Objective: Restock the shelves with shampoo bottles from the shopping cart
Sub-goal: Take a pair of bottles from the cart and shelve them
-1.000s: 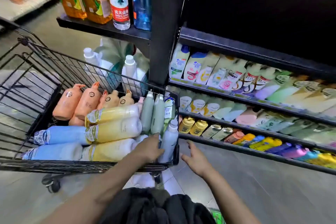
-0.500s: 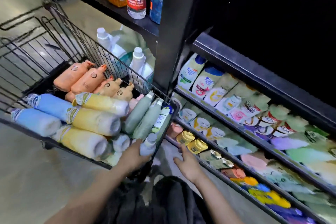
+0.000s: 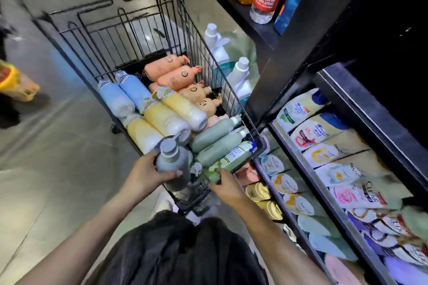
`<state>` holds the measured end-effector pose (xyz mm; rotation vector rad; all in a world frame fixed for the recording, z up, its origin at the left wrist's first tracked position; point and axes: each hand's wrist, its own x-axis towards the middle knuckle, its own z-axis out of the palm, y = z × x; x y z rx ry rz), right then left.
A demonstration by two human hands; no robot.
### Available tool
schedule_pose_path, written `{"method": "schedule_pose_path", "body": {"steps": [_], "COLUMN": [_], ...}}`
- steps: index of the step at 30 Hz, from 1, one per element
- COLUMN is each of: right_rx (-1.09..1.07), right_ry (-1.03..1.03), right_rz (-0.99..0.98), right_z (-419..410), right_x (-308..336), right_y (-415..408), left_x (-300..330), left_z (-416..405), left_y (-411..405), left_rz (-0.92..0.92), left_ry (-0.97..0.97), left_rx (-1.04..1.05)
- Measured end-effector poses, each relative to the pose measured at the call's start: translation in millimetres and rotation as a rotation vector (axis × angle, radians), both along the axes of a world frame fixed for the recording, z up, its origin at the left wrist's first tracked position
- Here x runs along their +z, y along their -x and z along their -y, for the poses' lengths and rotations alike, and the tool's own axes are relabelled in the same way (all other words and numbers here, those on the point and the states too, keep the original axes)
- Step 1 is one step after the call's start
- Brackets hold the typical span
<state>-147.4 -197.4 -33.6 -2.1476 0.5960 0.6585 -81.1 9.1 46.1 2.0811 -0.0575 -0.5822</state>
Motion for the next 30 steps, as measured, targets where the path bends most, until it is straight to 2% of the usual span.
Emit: {"method": "schedule_pose_path", "body": {"steps": [5,12,17,20,23,27,30], "right_rx": [-0.005,-0.06,-0.082,0.038,0.202,0.359,0.38], "right_ry": [-0.052,0.019,-0.015,-0.066,0.027,-0.025,0.014], "right_rz": [0.01,0.022,0.059,0.104,0.145,0.073,0.064], "right_z": [-31.4,-51.5,-66.6,-75.9,-81.2,-71.3,-64.2], "right_x": [-22.5,-62.4,-77.0,-108.6,-102.9,-104.0,-121.7], "right_y": [-32.4,-52.7,-48.9,-34.8,-36.2,-47.9,-48.7], "left_x": [7.8,2.9,-1.9,-2.8,-5.8,-13.2,-17.8], "left_z": [-28.3,-45.8,-56.1,-61.5,-66.9,-75.6,-83.3], "left_y": [-0.9,-0.2,-2.5,-3.2,-4.4,-1.6,0.4], "left_rz": [0.046,-0.006,-0.069,-0.073,-0.077,-0.079,-0.093], "left_ry": [0.048,0.117,0.172,0.141,0.116,0.065,0.079], "left_rx": [0.121,0.274,0.319,0.303,0.265,0.251,0.317]}}
